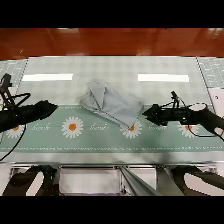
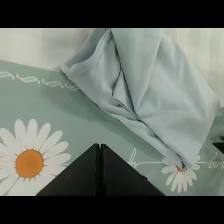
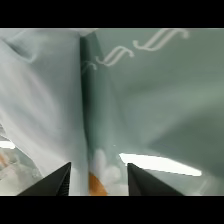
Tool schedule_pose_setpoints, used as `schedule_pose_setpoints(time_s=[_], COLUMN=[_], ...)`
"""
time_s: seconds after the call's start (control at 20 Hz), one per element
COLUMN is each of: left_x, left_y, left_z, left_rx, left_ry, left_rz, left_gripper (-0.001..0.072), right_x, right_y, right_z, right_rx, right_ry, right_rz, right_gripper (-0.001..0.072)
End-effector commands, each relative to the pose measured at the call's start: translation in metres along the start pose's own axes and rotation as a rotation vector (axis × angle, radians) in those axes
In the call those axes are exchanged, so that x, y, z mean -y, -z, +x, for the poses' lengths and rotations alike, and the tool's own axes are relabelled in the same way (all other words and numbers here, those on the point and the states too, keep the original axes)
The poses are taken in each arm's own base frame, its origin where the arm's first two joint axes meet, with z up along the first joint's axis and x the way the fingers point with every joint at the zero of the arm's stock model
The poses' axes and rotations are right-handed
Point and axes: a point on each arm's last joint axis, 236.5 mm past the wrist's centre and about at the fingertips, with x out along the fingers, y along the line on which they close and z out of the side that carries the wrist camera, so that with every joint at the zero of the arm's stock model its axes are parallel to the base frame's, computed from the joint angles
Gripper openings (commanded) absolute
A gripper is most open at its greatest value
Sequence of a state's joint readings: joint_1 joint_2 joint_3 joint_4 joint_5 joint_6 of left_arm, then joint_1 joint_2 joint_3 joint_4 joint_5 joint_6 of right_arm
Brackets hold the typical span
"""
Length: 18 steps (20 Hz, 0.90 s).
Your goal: Fold the shirts.
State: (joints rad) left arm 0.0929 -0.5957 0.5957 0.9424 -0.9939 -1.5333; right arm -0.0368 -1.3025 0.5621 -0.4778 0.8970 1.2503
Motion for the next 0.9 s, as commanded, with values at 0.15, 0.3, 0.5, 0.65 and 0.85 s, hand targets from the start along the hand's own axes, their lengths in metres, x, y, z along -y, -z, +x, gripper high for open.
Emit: schedule_pose_setpoints(time_s=[0.15,0.3,0.5,0.65,0.85], left_x=[-0.001,-0.001,-0.001,-0.001,-0.001], left_y=[0.012,0.010,0.006,0.006,0.006], left_z=[0.013,0.013,0.014,0.014,0.014], left_rx=[-0.039,-0.029,-0.012,-0.012,-0.014], left_ry=[0.003,0.002,0.002,0.002,0.002], left_rz=[-0.006,-0.006,-0.006,-0.006,-0.006], left_gripper=[0.0018,0.0018,0.0018,0.0018,0.0018], right_x=[-0.035,-0.064,-0.132,-0.184,-0.258], right_y=[0.003,-0.001,-0.013,-0.049,-0.079], right_z=[0.056,0.066,0.052,0.016,-0.065], right_rx=[-0.099,-0.110,-0.118,-0.027,0.118], right_ry=[-0.048,-0.072,-0.087,0.046,0.123], right_rz=[-0.042,-0.109,-0.377,-0.570,-0.753], right_gripper=[0.0420,0.0185,0.0026,0.0026,0.0026])
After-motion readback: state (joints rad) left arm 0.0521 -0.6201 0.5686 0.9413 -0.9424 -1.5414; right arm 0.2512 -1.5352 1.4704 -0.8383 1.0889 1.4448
